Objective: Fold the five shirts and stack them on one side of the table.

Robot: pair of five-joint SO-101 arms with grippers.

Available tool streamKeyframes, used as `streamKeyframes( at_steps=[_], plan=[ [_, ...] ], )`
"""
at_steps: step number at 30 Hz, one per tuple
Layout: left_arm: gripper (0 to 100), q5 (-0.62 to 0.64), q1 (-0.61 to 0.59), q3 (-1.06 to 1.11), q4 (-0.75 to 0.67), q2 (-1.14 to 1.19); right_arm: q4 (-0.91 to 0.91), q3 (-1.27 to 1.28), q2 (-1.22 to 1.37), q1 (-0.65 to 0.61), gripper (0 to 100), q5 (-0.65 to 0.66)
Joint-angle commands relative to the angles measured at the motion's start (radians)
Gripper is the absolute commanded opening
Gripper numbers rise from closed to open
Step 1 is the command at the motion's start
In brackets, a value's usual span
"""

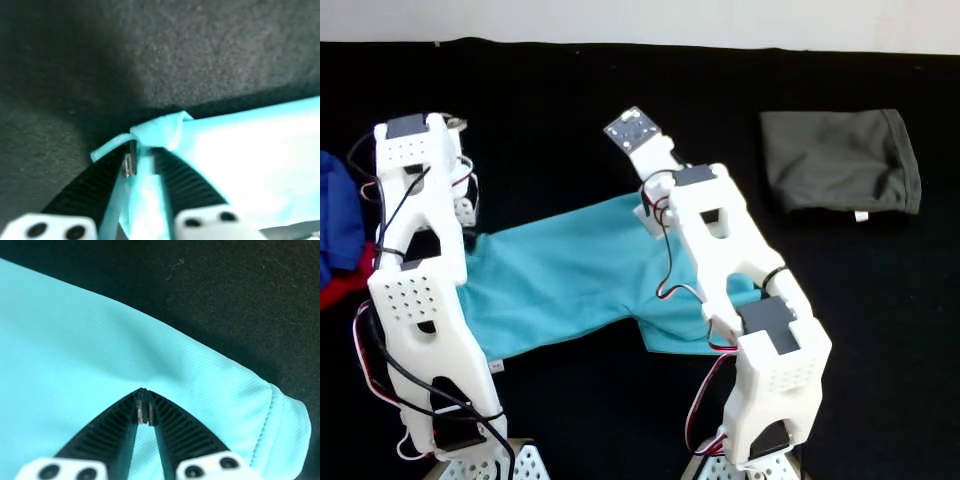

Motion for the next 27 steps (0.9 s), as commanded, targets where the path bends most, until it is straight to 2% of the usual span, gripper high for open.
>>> streamKeyframes(
  at_steps=[1,9,27],
  plan=[
    [1,0.009,-0.013,-0.079,0.037,-0.008,0.01,-0.048,-0.007,-0.008,0.5,-0.003],
    [1,0.005,-0.091,-0.185,0.078,-0.002,0.01,-0.048,-0.007,-0.008,0.5,-0.003],
    [2,0.003,-0.214,-0.116,0.08,-0.008,0.008,-0.05,-0.01,-0.007,0.5,0.0]
  ],
)
